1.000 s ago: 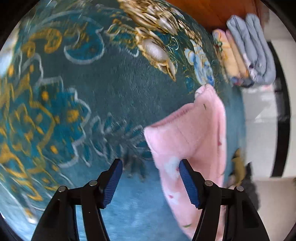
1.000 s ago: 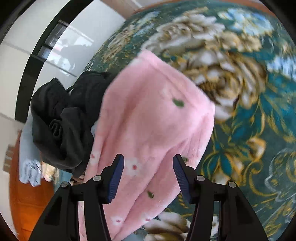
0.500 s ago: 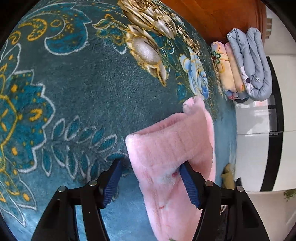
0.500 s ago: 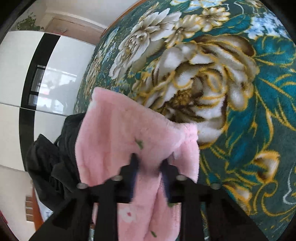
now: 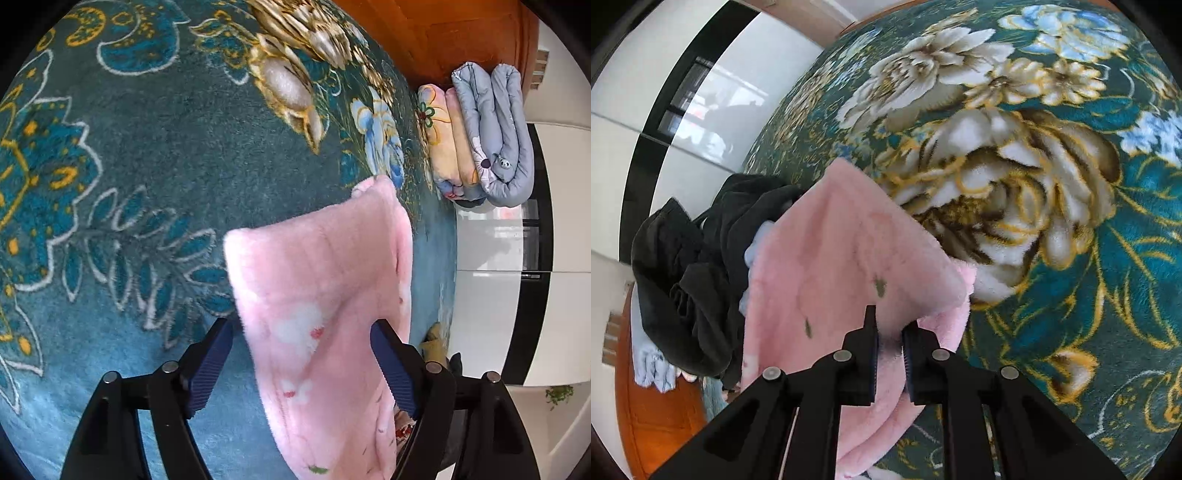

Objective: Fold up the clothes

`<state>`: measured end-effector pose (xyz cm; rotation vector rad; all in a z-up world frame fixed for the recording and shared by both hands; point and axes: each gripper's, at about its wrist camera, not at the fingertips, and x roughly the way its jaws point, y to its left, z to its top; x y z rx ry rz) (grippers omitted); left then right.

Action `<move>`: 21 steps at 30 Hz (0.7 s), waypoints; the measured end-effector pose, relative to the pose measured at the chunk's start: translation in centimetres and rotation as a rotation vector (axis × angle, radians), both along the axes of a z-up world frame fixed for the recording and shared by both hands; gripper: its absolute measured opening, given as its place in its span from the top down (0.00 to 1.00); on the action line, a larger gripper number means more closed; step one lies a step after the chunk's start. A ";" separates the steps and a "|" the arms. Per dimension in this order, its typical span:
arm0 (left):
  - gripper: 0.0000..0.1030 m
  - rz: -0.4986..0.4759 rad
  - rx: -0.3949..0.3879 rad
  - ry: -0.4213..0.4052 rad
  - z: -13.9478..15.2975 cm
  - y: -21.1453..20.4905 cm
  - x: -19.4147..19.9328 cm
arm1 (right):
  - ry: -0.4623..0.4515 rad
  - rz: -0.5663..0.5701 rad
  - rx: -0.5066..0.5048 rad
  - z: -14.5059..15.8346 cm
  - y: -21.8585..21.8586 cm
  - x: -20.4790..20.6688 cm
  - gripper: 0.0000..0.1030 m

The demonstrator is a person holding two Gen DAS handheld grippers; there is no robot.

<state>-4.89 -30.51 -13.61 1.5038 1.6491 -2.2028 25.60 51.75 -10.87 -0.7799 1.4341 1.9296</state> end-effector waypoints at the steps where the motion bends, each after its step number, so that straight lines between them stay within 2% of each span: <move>1: 0.22 -0.009 -0.006 0.006 0.1 0.0 0.0 | 0.008 -0.008 -0.007 0.0 0.0 0.2 0.84; 2: 0.22 -0.017 -0.030 0.004 0.3 0.1 -0.2 | 0.014 -0.007 -0.001 0.5 -0.4 0.5 0.79; 3: 0.20 -0.024 -0.053 0.002 0.5 0.1 -0.3 | 0.020 -0.006 0.006 0.9 -0.8 0.8 0.70; 5: 0.20 -0.023 -0.079 -0.012 0.3 -0.1 -0.6 | 0.008 0.000 0.034 1.2 -1.0 1.8 0.64; 7: 0.19 -0.017 -0.065 -0.022 -0.3 -0.2 -1.0 | 0.003 0.002 0.044 1.1 -1.1 2.5 0.49; 9: 0.19 -0.002 -0.053 -0.031 -0.8 -0.3 -1.4 | 0.012 -0.017 -0.013 -0.3 -0.4 2.7 0.38; 14: 0.19 0.040 -0.032 -0.025 -1.0 -0.7 -2.1 | 0.091 -0.130 -0.086 -2.3 -0.3 3.3 0.38; 15: 0.20 0.047 -0.033 -0.024 -1.0 -0.8 -2.3 | 0.084 -0.131 -0.070 -2.2 -0.4 2.8 0.38; 17: 0.20 0.069 -0.033 -0.030 -1.1 -1.1 -2.4 | 0.075 -0.134 -0.057 -2.1 -0.4 1.9 0.52; 18: 0.30 0.082 -0.033 -0.037 -1.1 -1.2 -2.5 | 0.073 -0.137 -0.059 -2.0 -0.4 1.5 0.67; 19: 0.39 0.087 -0.045 -0.058 -1.1 -1.3 -2.6 | 0.066 -0.143 -0.063 -1.9 -0.3 1.2 0.76; 20: 0.63 0.092 -0.056 -0.079 -1.0 -1.4 -2.7 | 0.058 -0.148 -0.068 -1.8 -0.3 0.9 0.80; 21: 0.73 0.097 -0.067 -0.099 -0.9 -1.5 -2.9 | 0.042 -0.149 -0.067 -1.4 -0.3 0.5 0.86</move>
